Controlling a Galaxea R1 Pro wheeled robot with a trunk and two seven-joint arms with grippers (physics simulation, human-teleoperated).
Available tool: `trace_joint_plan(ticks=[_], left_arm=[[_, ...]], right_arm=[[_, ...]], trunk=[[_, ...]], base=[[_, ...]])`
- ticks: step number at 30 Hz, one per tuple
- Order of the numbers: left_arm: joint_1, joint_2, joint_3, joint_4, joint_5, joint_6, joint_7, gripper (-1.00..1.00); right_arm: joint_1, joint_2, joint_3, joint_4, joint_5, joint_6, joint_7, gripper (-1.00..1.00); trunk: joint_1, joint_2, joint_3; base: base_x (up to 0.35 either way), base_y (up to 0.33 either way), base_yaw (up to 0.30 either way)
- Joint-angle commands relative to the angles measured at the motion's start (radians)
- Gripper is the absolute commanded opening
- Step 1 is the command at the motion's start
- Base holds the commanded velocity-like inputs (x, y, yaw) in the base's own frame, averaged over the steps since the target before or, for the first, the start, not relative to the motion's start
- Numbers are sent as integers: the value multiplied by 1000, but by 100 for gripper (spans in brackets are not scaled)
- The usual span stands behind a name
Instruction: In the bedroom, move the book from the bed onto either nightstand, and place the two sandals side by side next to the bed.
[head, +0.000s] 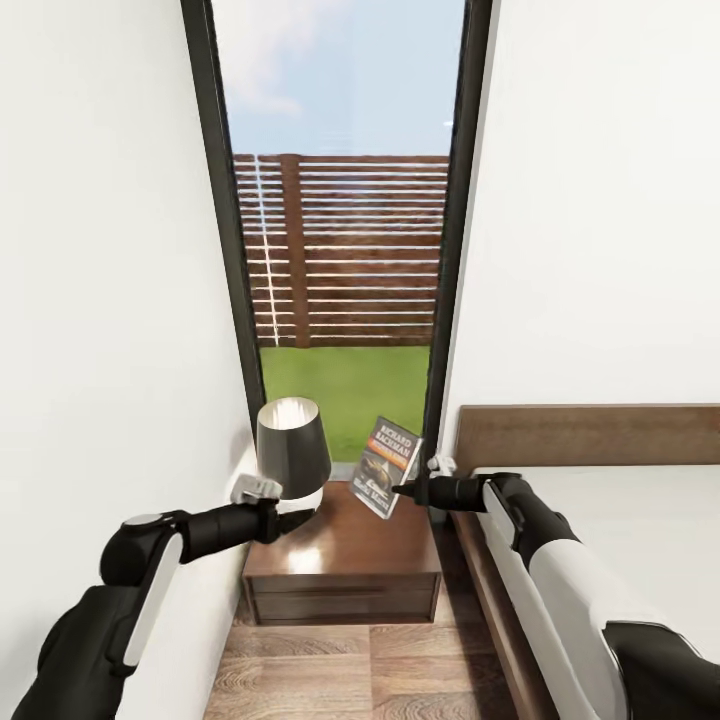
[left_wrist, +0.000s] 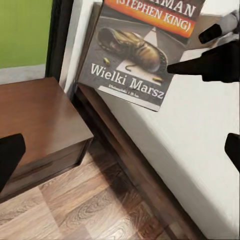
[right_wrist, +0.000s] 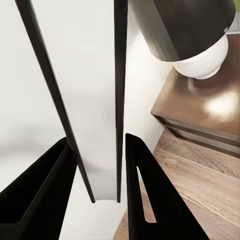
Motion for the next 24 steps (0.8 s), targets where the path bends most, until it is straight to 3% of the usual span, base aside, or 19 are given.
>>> trace_joint_plan(ticks=[1, 5, 13, 24], left_arm=[[-8, -10, -2, -1, 15, 10, -2, 100], [-27, -45, -19, -3, 33, 13, -10, 100], [-41, -91, -74, -4, 46, 13, -39, 100], [-47, -106, -74, -4, 82, -13, -160, 100]], right_arm=[[0, 4, -2, 0, -5, 8, -6, -100], [0, 19, -1, -1, -4, 8, -26, -100], [0, 35, 3, -2, -2, 7, -42, -100], [0, 42, 4, -3, 2, 8, -44, -100]], trunk=[[0, -1, -1], [0, -1, -1], [0, -1, -1], [0, -1, -1]], base=[[0, 0, 0], [0, 0, 0], [0, 0, 0], [0, 0, 0]])
